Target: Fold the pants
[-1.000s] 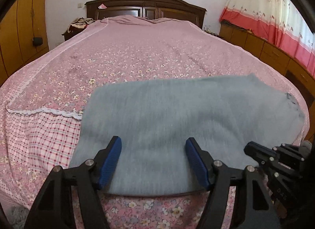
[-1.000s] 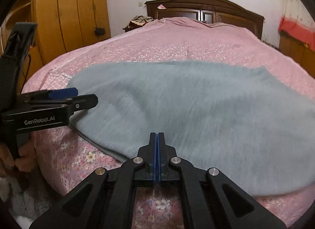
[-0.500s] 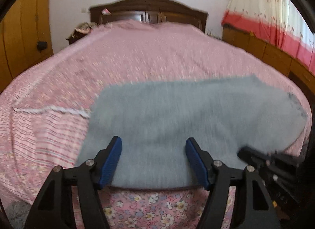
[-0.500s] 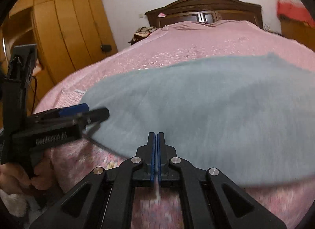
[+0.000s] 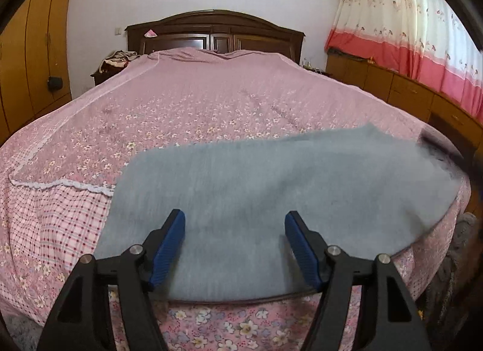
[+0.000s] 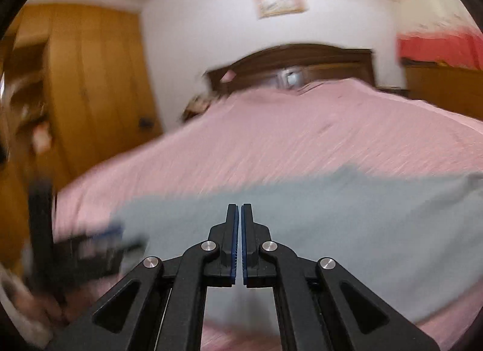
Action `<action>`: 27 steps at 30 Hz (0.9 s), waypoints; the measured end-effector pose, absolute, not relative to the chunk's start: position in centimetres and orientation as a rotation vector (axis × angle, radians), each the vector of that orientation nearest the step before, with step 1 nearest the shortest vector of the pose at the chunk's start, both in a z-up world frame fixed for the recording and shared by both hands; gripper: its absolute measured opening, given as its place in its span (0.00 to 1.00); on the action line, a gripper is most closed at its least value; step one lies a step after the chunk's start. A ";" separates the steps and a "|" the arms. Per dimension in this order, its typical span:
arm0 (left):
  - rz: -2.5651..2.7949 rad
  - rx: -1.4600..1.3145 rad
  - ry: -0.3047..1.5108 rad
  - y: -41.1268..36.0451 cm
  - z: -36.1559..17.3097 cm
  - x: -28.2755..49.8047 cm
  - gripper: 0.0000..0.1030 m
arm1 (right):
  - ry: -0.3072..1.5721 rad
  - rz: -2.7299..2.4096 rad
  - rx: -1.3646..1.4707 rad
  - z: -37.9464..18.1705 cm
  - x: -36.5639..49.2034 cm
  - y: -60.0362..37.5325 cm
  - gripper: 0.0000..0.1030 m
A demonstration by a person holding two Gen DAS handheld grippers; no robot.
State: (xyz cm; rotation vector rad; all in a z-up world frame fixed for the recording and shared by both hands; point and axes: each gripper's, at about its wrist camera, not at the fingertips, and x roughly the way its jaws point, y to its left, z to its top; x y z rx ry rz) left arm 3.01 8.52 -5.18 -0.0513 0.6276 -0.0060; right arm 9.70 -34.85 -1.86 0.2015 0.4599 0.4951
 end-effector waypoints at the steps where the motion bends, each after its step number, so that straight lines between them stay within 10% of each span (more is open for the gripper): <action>1: 0.001 -0.046 0.640 8.5 -5.4 3.1 0.70 | 0.504 0.445 0.248 -1.1 11.3 -37.8 0.03; 12: 0.030 -0.009 0.609 7.8 -5.0 3.2 0.70 | 0.887 0.075 0.441 -7.2 17.6 -55.6 0.00; 17: 0.019 -0.027 0.568 8.0 -4.0 3.0 0.70 | 0.792 0.292 0.501 -0.4 14.1 -61.8 0.62; 27: 0.027 0.025 0.604 7.2 -4.9 3.7 0.70 | 0.902 0.390 0.941 -10.0 12.1 -72.0 0.63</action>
